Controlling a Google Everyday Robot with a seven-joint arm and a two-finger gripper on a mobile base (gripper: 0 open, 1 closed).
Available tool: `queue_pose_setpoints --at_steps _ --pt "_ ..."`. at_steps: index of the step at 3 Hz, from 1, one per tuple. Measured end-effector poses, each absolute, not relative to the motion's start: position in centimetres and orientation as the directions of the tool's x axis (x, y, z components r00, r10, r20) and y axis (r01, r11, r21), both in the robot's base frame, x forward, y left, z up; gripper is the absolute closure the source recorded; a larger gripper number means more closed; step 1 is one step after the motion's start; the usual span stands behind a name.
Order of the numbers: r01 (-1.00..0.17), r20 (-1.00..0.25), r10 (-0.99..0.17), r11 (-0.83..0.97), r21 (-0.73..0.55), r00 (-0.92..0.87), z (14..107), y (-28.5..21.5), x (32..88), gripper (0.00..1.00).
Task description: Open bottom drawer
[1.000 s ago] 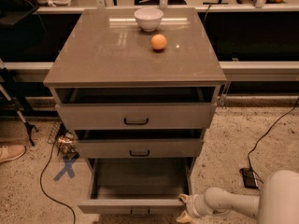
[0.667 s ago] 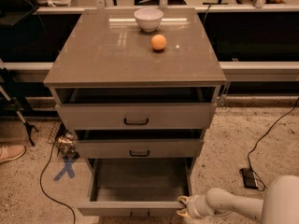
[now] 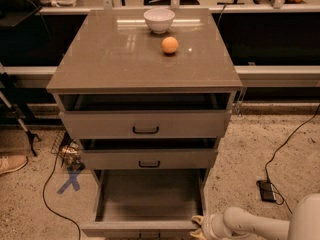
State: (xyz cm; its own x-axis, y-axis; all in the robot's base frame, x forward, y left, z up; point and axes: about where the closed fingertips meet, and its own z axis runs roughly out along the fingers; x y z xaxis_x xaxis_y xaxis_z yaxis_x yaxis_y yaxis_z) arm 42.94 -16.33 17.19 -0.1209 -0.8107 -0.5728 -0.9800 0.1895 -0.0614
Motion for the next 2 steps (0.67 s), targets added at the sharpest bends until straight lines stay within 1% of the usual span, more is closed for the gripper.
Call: queue_pose_setpoints --at_steps 2 --pt "-0.974 -0.578 -0.804 0.217 -0.061 -0.143 17.25 -17.08 42.07 1.0"
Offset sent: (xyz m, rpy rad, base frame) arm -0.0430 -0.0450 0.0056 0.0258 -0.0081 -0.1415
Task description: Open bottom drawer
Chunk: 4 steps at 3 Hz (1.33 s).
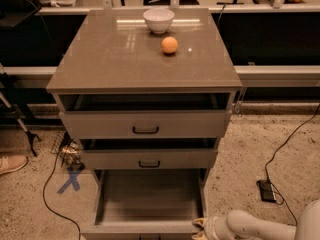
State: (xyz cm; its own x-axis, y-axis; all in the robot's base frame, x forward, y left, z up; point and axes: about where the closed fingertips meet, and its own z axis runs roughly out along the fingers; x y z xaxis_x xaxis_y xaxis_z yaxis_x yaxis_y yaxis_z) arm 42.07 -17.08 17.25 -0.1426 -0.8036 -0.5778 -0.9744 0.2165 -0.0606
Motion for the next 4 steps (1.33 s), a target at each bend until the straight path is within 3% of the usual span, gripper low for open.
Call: queue_pose_setpoints --at_steps 2,3,4 --pt "-0.975 -0.58 -0.802 0.214 -0.055 -0.143 17.08 -16.77 41.84 0.58" --pt "-0.976 -0.584 -0.799 0.213 -0.053 -0.143 17.01 -16.59 41.73 0.27" --pt "-0.975 -0.589 -0.795 0.215 -0.055 -0.143 17.12 -16.58 41.75 0.04"
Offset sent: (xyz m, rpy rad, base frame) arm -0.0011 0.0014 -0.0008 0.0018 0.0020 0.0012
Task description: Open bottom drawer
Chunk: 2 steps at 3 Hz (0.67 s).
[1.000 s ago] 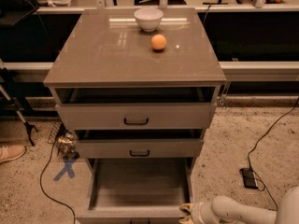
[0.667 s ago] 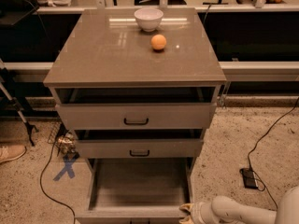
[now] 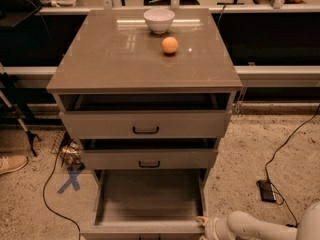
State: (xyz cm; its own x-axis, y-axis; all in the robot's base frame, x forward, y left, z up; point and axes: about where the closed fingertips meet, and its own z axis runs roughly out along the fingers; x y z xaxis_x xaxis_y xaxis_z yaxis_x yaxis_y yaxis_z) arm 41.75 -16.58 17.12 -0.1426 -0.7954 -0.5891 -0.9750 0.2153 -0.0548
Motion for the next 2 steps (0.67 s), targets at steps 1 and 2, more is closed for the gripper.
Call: queue_pose_setpoints --at_steps 1,2 --pt "-0.964 -0.665 -0.737 0.246 -0.096 -0.122 20.8 -19.7 43.5 0.0" --pt "-0.945 -0.72 -0.688 0.289 -0.154 -0.093 25.8 -24.5 45.0 0.0"
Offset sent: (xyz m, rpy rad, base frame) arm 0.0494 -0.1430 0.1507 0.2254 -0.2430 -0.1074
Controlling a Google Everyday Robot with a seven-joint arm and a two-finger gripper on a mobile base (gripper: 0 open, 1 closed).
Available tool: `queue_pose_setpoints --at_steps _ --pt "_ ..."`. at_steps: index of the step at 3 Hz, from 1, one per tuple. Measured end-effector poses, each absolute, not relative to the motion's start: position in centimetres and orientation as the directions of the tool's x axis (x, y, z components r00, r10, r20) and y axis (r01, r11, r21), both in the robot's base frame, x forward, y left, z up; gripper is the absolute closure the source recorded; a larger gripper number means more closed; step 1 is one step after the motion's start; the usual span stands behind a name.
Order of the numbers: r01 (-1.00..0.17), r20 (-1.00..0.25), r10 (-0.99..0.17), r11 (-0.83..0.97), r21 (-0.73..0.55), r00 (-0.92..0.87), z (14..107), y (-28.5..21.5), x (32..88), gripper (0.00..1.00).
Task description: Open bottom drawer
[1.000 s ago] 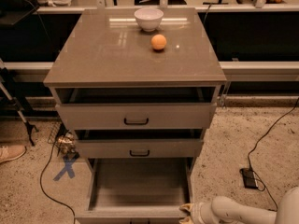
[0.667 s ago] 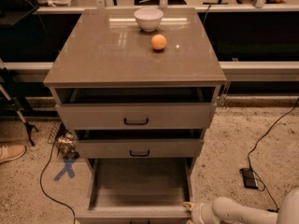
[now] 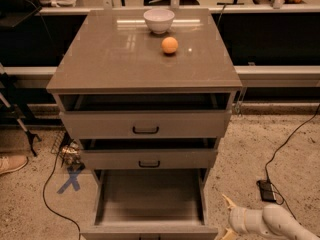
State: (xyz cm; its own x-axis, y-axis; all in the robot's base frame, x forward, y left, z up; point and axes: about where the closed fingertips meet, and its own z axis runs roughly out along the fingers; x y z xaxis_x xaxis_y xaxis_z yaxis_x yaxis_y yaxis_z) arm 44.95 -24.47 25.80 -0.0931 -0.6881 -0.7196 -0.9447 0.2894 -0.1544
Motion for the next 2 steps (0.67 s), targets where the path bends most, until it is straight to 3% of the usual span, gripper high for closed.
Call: queue_pose_setpoints --at_steps 1,2 --pt "-0.895 -0.728 -0.683 0.364 -0.256 -0.07 33.0 -30.0 45.6 0.0" --pt "-0.787 -0.672 -0.741 0.409 -0.462 0.009 43.8 -34.7 44.3 0.0"
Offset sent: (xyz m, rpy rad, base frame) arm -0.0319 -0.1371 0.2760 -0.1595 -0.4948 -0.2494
